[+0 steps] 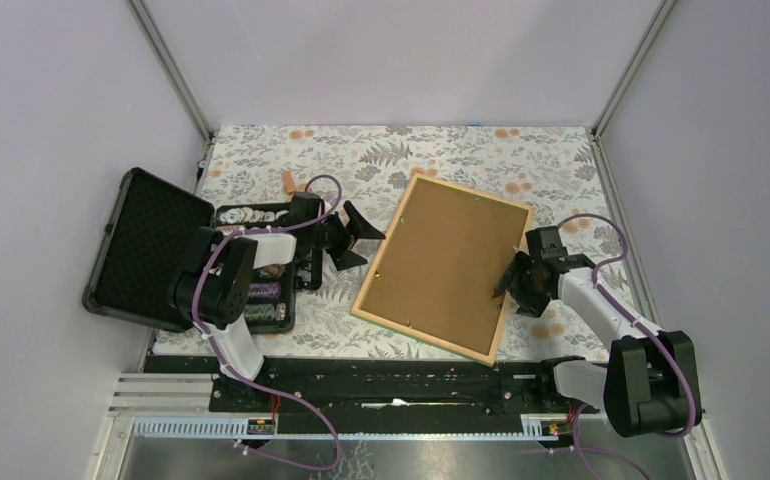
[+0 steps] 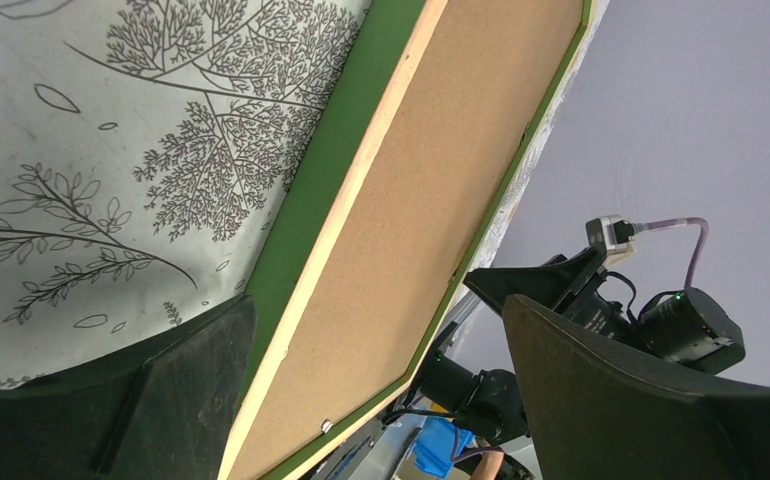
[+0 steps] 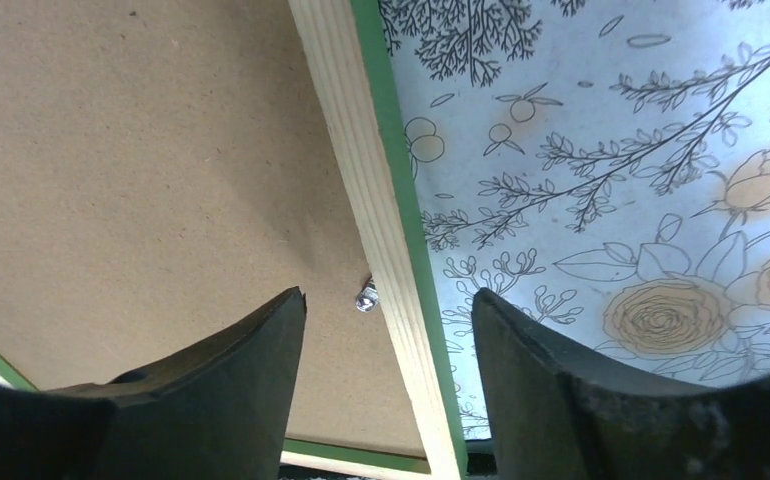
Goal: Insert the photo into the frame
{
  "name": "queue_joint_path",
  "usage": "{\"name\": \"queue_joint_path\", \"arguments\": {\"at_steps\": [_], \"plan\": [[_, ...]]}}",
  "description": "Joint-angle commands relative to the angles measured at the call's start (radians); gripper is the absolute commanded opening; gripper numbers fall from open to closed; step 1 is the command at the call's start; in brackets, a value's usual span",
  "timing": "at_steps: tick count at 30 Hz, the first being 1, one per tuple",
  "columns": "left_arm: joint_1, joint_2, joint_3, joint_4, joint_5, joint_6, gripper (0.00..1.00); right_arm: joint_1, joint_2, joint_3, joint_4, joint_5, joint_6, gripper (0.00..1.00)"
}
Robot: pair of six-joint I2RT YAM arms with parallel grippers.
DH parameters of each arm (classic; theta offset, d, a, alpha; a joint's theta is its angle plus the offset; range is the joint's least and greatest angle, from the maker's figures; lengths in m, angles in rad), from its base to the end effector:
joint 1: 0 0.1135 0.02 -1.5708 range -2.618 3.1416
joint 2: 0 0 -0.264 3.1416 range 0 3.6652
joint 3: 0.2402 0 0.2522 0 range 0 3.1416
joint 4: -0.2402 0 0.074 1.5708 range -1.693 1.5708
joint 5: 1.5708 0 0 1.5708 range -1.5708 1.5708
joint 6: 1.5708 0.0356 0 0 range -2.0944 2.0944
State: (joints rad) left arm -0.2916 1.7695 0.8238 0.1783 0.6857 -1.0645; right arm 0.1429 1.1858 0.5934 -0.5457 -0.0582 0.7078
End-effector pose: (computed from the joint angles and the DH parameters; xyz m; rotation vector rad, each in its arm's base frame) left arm 0.3165 -0.1185 0.1383 -0.6085 2.5307 -1.4011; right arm 0.2011 0.0310 0.1717 0.7504 2.6489 0.3227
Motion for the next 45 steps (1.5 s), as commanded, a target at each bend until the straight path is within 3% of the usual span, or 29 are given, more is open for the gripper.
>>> {"name": "queue_joint_path", "arguments": {"at_steps": [1, 6, 11, 16, 17, 19, 20, 25, 28, 33, 37, 40, 45], "plan": [[0.011, -0.063, 0.005, 0.022, -0.009, 0.048, 0.99, -0.002, 0.002, 0.06, -0.027, 0.046, -0.043, 0.72], [0.024, -0.128, 0.023, -0.016, -0.065, 0.11, 0.99, -0.002, 0.041, 0.091, 0.009, 0.11, -0.103, 0.76], [0.024, -0.262, 0.046, -0.082, -0.214, 0.227, 0.99, -0.002, 0.102, 0.108, 0.048, 0.108, -0.148, 0.76], [-0.037, -0.339, 0.124, -0.168, -0.311, 0.397, 0.99, -0.003, 0.142, 0.092, 0.107, 0.07, -0.144, 0.7], [-0.062, -0.342, 0.149, -0.198, -0.332, 0.435, 0.99, -0.003, 0.155, 0.091, 0.109, 0.078, -0.133, 0.65], [-0.135, -0.349, 0.186, -0.245, -0.381, 0.507, 0.99, -0.003, 0.18, 0.094, 0.114, 0.076, -0.125, 0.45], [-0.166, -0.352, 0.201, -0.267, -0.408, 0.538, 0.99, -0.003, 0.191, 0.094, 0.115, 0.073, -0.117, 0.39], [-0.276, -0.376, 0.221, -0.325, -0.406, 0.59, 0.99, -0.002, 0.159, 0.049, 0.137, 0.06, -0.095, 0.23], [-0.345, -0.41, 0.184, -0.316, -0.372, 0.591, 0.99, -0.002, 0.108, 0.024, 0.152, 0.06, -0.084, 0.02], [-0.512, -0.493, 0.045, -0.188, -0.36, 0.593, 0.99, -0.003, 0.037, 0.024, 0.138, -0.051, 0.008, 0.0], [-0.705, -0.509, -0.012, -0.152, -0.47, 0.657, 0.99, -0.004, -0.022, 0.074, 0.058, -0.131, 0.072, 0.0], [-0.893, -0.501, -0.015, -0.165, -0.659, 0.753, 0.99, -0.003, -0.063, 0.1, 0.046, -0.157, 0.094, 0.0], [-1.266, -0.465, -0.08, -0.055, -1.164, 1.06, 0.99, -0.003, -0.06, 0.203, -0.063, -0.119, 0.044, 0.0]]}}
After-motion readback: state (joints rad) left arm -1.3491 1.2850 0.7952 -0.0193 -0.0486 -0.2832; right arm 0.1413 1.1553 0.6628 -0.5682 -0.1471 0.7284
